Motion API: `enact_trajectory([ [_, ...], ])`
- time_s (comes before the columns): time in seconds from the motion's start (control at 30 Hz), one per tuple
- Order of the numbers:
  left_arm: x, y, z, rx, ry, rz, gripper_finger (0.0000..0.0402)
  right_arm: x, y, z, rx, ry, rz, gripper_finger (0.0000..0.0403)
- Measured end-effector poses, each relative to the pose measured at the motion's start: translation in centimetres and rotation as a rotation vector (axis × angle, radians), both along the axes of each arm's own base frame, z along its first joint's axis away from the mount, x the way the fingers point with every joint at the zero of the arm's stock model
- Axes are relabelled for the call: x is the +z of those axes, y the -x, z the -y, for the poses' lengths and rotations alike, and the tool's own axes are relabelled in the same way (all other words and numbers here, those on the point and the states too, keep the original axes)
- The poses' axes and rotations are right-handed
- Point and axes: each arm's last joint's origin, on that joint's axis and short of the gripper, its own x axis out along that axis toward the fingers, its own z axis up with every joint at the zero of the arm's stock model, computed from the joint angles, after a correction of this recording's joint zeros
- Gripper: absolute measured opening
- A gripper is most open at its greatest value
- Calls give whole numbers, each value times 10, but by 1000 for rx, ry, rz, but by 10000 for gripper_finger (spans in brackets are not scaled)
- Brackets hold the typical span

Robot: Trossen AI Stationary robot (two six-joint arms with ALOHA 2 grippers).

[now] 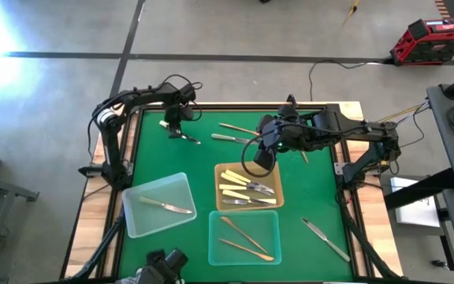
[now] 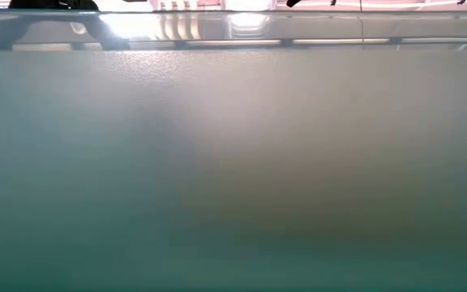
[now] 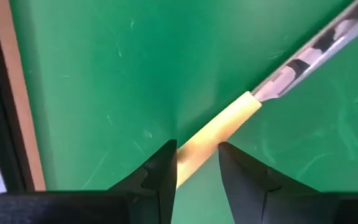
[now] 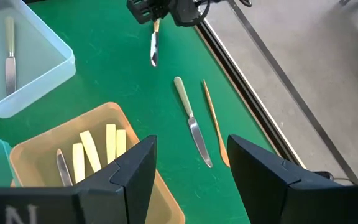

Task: Sort silverware by color (type)
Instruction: Put the yellow table knife into the orange bin

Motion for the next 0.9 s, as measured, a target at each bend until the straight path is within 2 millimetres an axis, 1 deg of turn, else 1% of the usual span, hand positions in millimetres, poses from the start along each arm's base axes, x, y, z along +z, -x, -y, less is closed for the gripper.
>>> enact_trajectory([
  [0.1, -5, -1, 0, 17, 17, 10, 101, 0, 0, 0, 0, 0, 0, 189],
  [0.43, -10, -5, 3, 61, 26, 10, 99, 0, 0, 0, 5, -6, 0, 189],
  [0.53, -10, -6, 4, 69, 25, 10, 84, 0, 0, 0, 5, -6, 1, 189],
  [0.7, -11, -6, 4, 86, 32, 21, 38, 0, 0, 0, 4, -6, 1, 189],
  [0.9, -11, -6, 4, 119, 31, 26, 38, 0, 0, 0, 4, -6, 1, 189],
])
